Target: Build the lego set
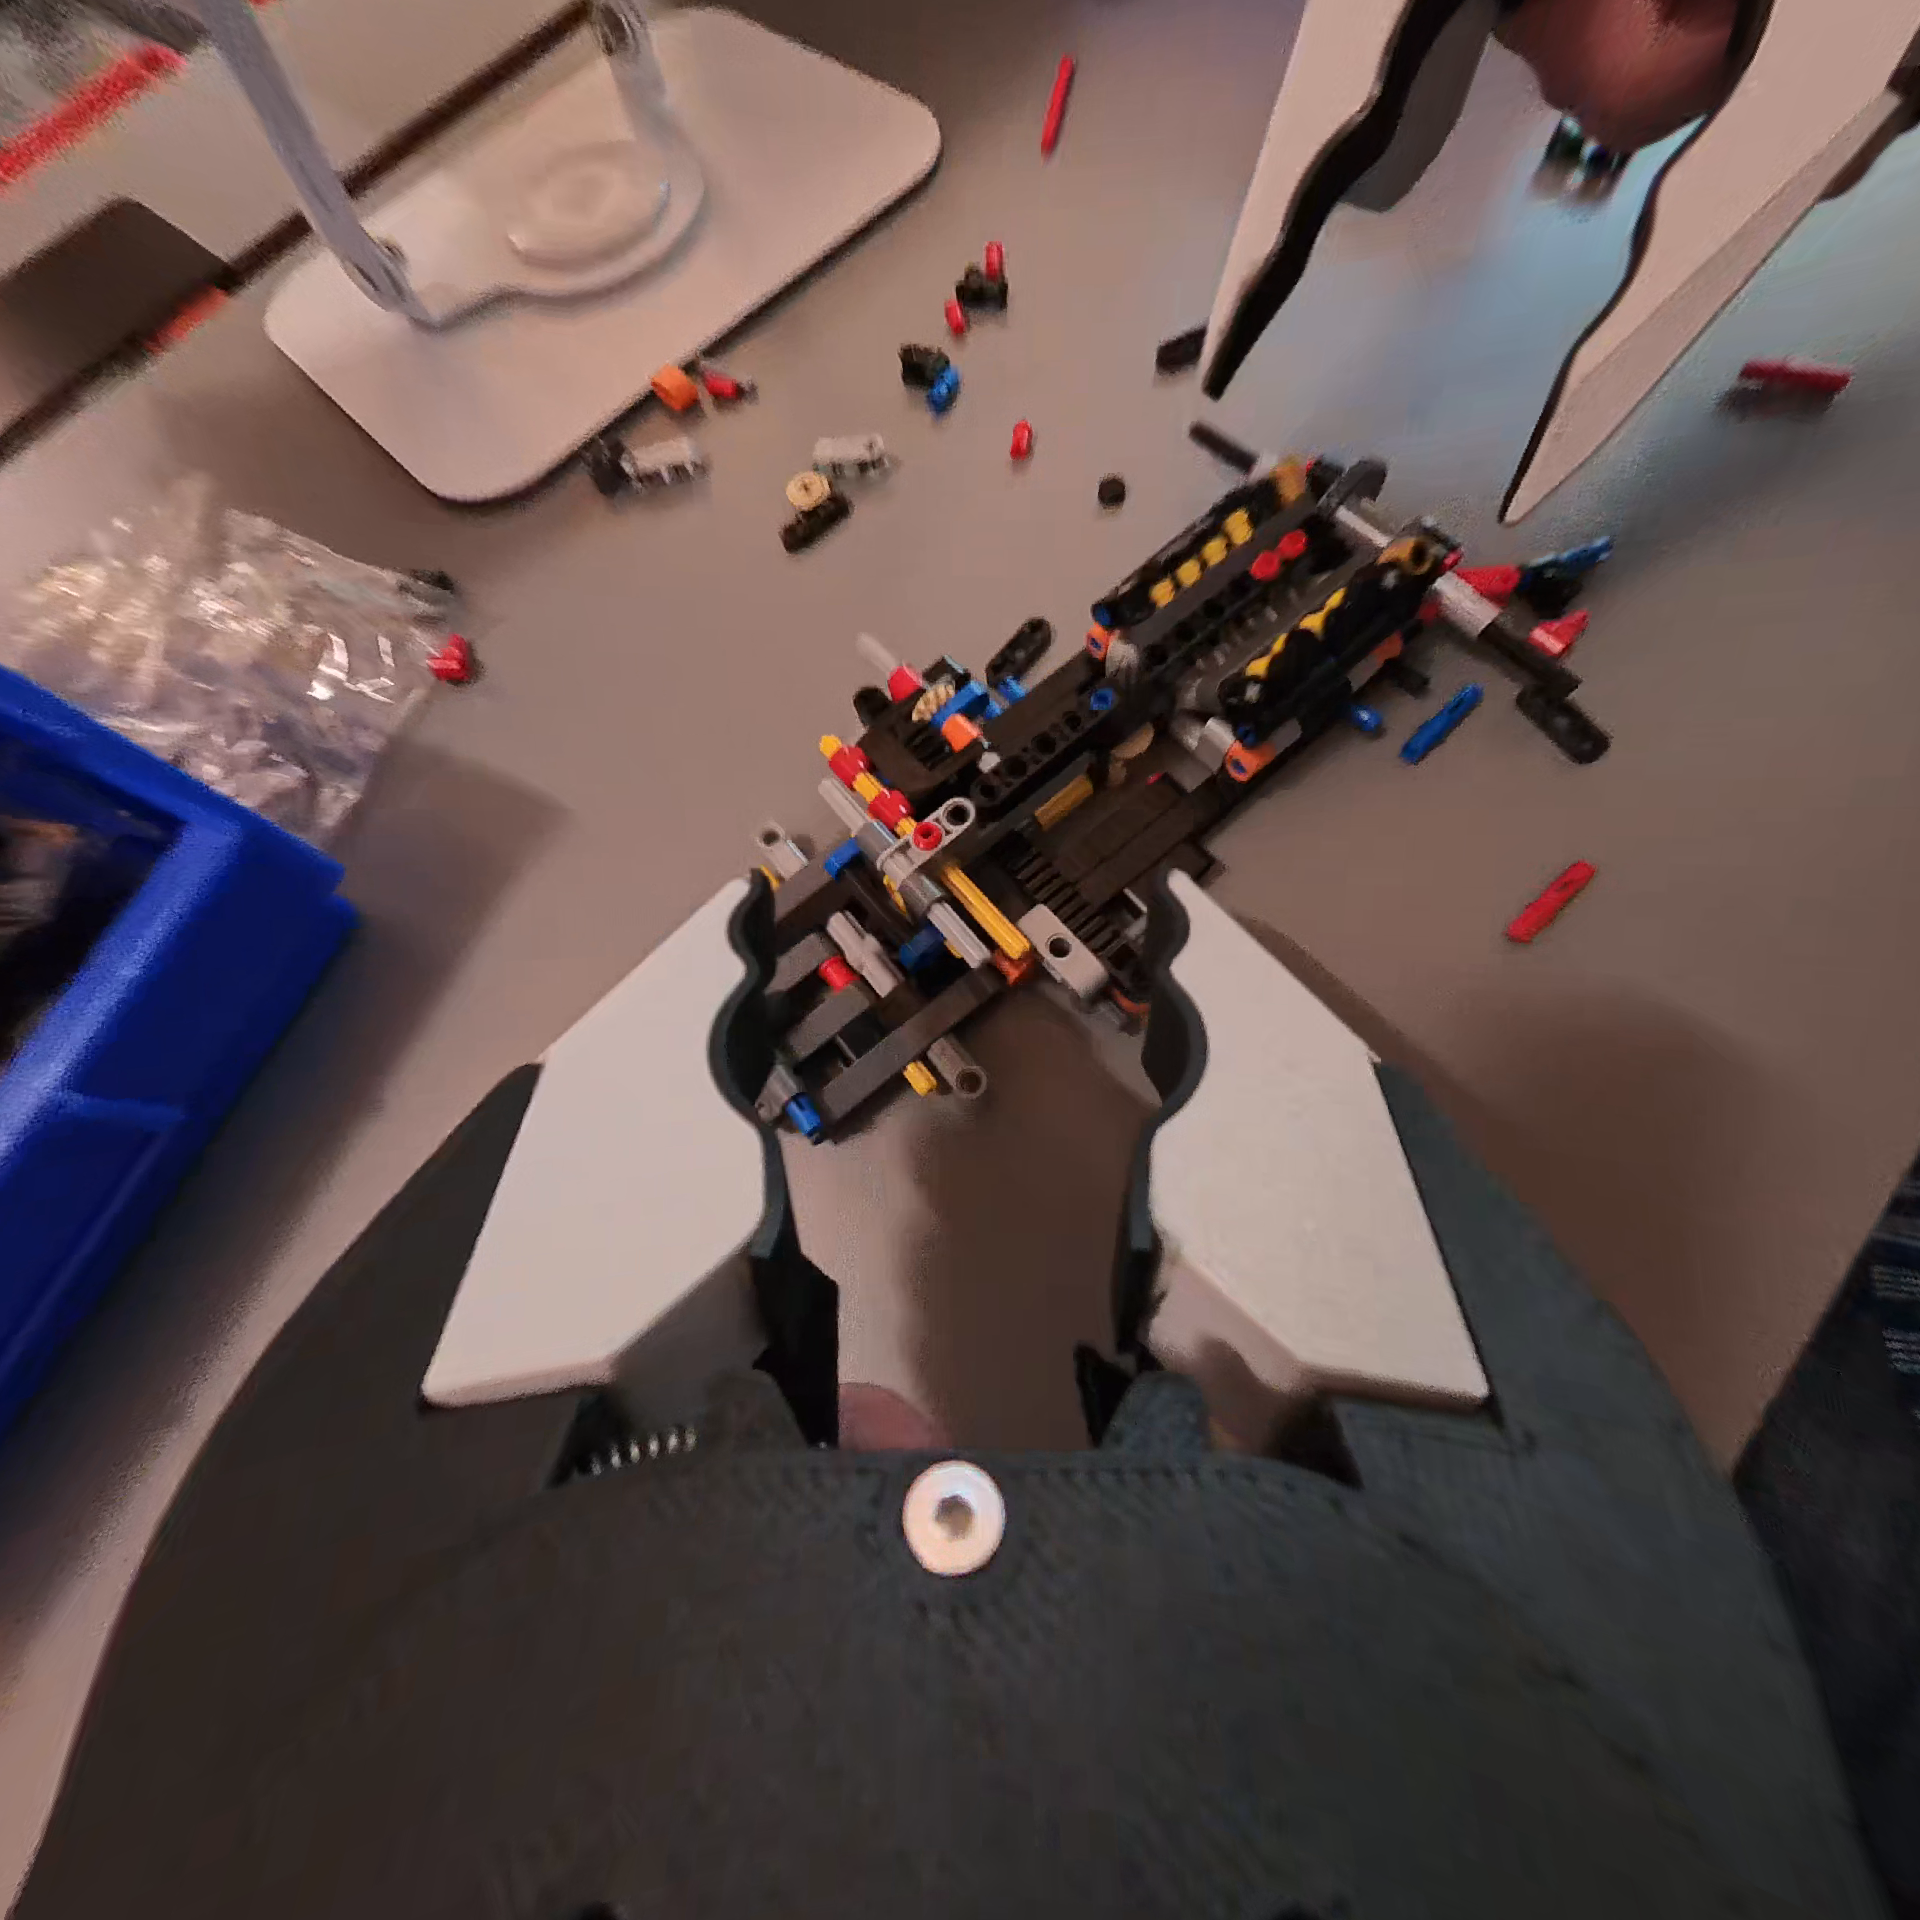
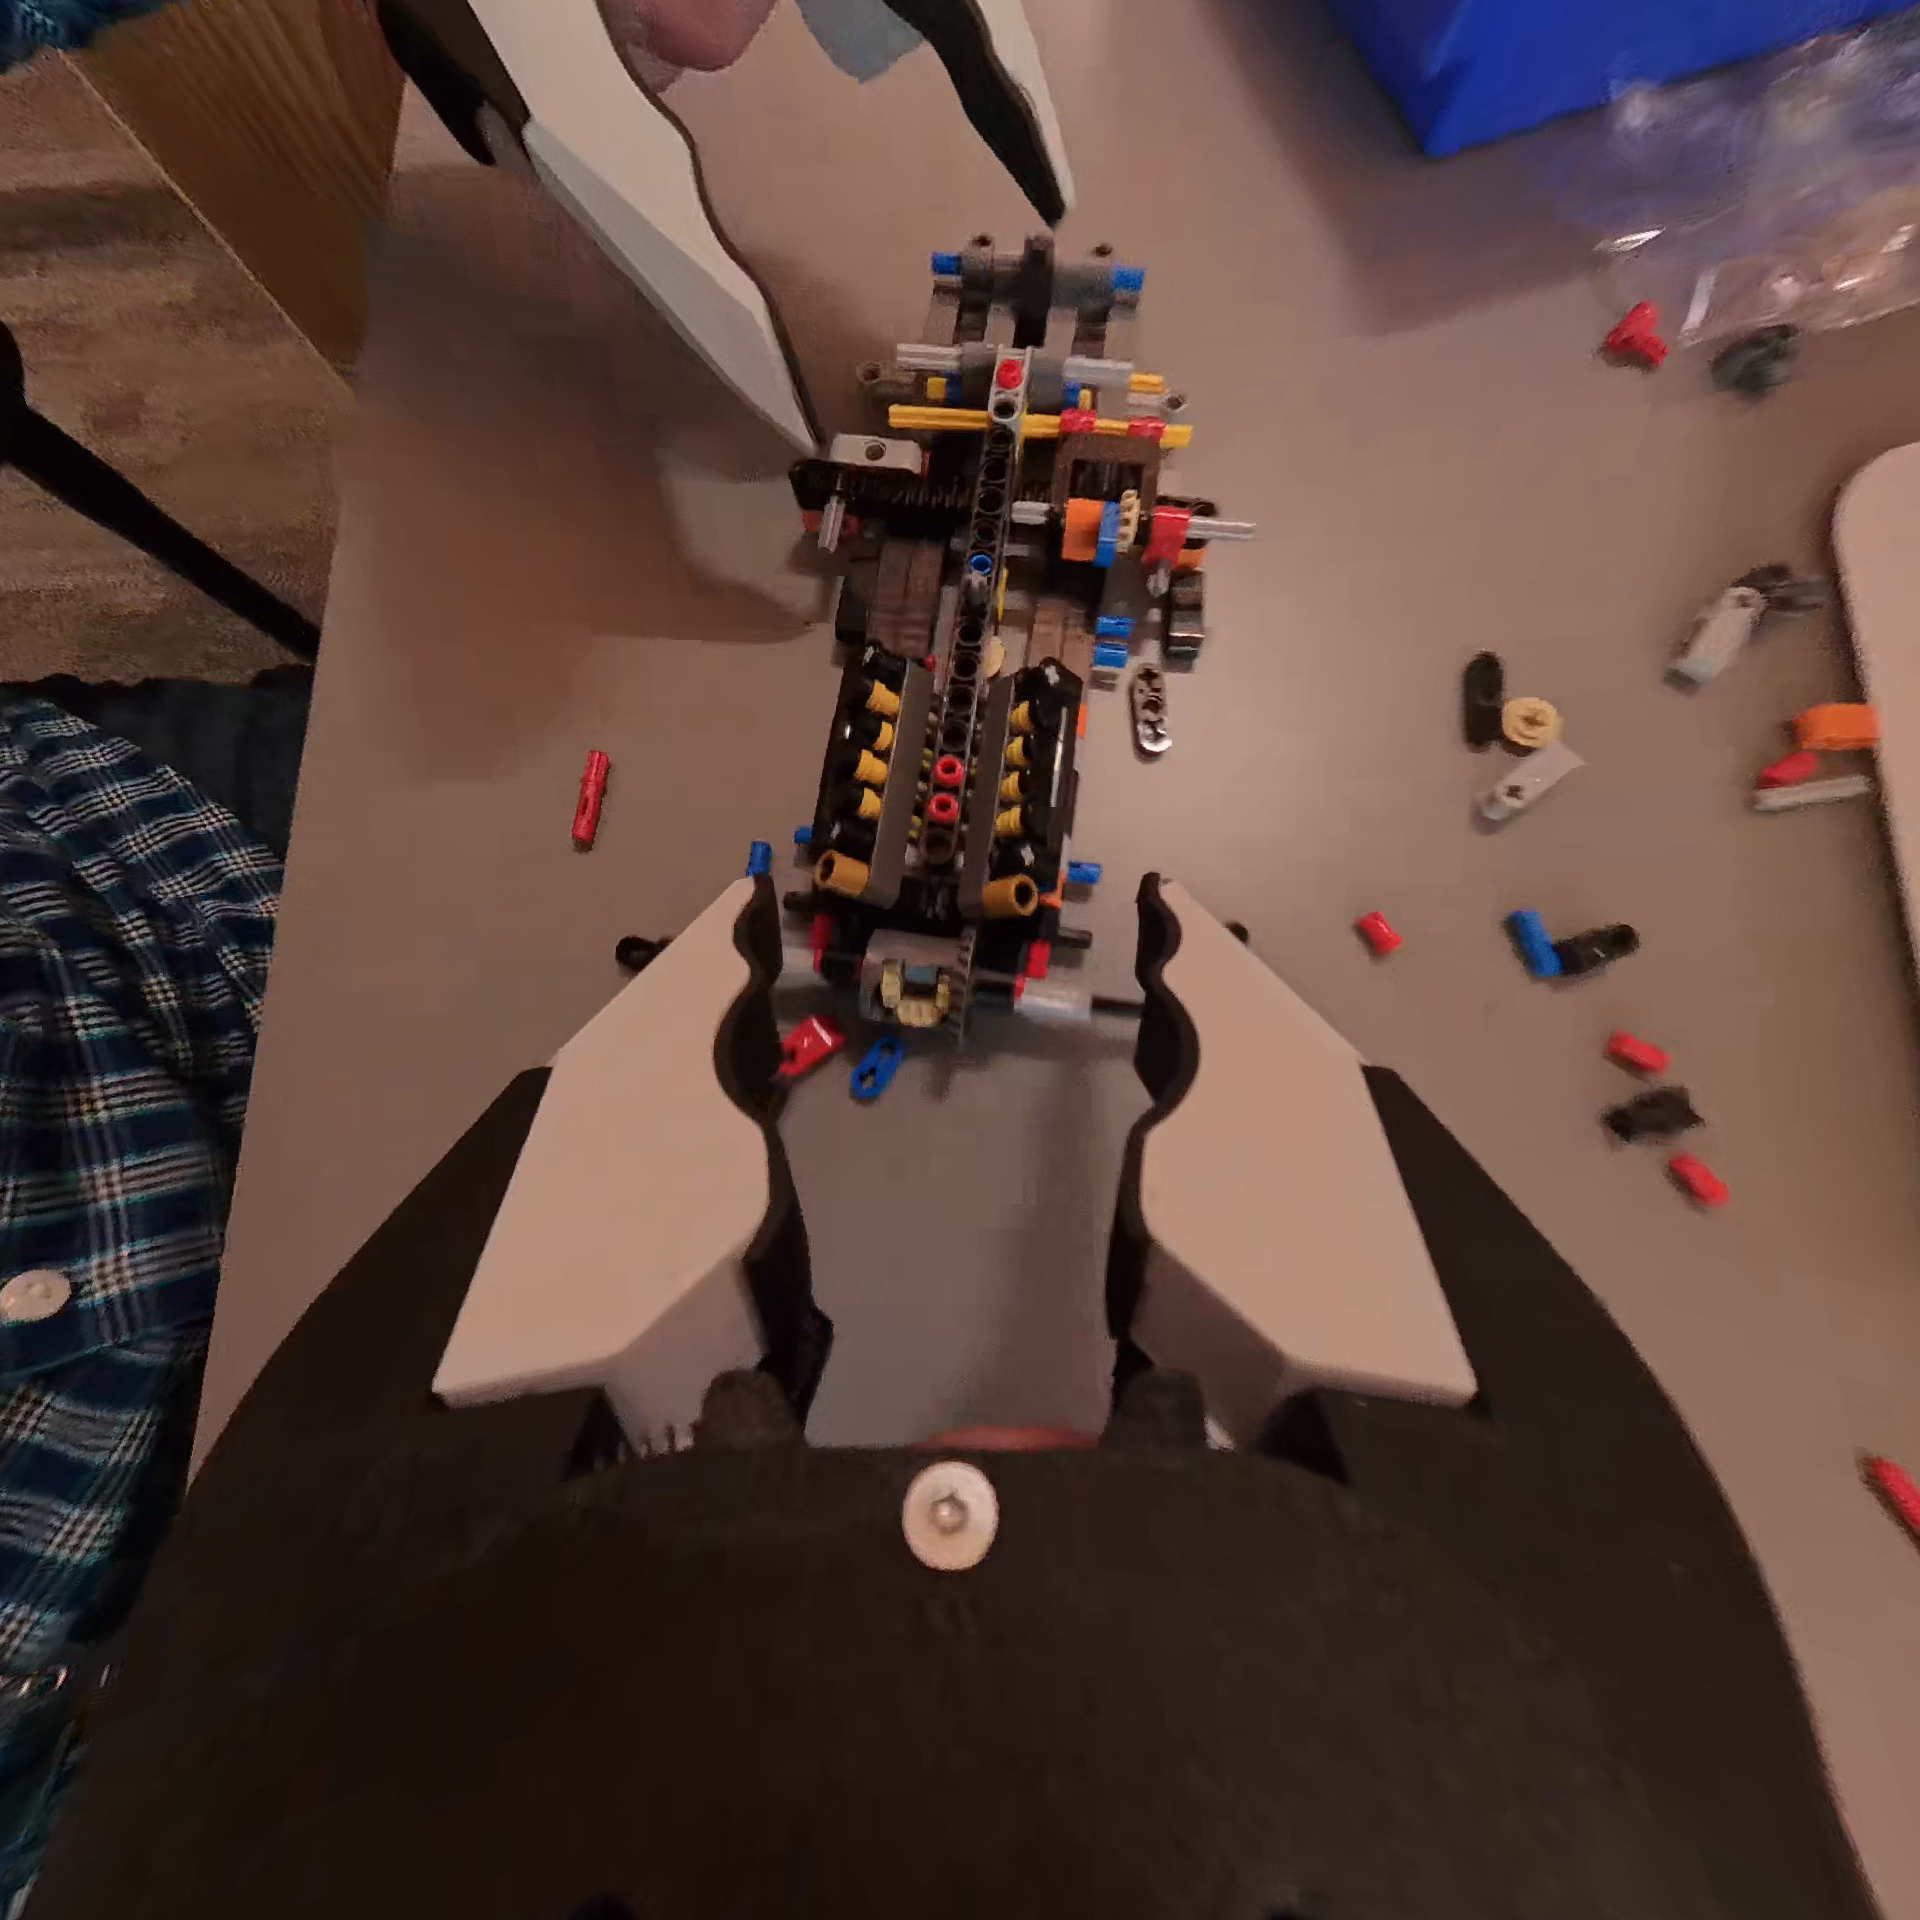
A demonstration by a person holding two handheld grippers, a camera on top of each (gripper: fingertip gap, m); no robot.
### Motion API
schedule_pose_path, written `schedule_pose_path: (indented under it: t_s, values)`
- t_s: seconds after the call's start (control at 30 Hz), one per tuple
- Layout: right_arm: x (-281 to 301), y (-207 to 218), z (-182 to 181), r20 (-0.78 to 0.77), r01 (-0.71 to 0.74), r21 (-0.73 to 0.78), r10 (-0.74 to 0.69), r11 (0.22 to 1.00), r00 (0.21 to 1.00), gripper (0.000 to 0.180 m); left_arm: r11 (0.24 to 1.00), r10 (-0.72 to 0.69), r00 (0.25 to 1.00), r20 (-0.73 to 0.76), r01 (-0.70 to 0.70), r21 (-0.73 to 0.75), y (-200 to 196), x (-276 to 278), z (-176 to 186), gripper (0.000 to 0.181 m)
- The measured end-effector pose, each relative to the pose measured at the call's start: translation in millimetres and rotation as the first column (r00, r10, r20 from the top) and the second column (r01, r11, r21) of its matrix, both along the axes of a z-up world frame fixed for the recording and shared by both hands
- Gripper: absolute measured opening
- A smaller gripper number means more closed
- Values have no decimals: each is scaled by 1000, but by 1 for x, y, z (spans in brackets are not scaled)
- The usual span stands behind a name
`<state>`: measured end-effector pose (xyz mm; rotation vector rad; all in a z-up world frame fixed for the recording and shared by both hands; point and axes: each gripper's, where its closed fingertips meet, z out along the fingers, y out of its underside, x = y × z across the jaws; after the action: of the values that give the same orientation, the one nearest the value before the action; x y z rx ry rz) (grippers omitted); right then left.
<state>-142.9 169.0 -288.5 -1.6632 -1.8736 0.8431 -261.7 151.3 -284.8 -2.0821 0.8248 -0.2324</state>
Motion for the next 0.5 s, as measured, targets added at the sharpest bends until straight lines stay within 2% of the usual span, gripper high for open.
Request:
schedule_pose_path:
  t_s: [0.07, 0.13, 0.27, 0.37, 0.5]
  values:
    - [21, 4, 6, -2, 20, 10, -20, 1000, 1000, 63, 999, -15, 1000, -7, 15, 43, -12, 7, 16, 69]
    - [43, -3, 5, 11, 20, -16, -20, 1000, 1000, 52, 996, -81, 997, -18, 82, 34, -34, 27, 19, 59]
    - [60, -35, -12, 57, -8, -57, 11, 998, 998, 33, 974, -222, 971, -88, 215, -76, -75, 70, -15, 45]
    - [59, -45, -30, 95, 10, -40, -6, 999, 995, 27, 964, -257, 956, -145, 243, -109, -81, 83, -37, 40]
    - [54, -46, -38, 105, 38, -29, -35, 999, 994, 21, 957, -281, 951, -132, 267, -113, -79, 93, -37, 33]
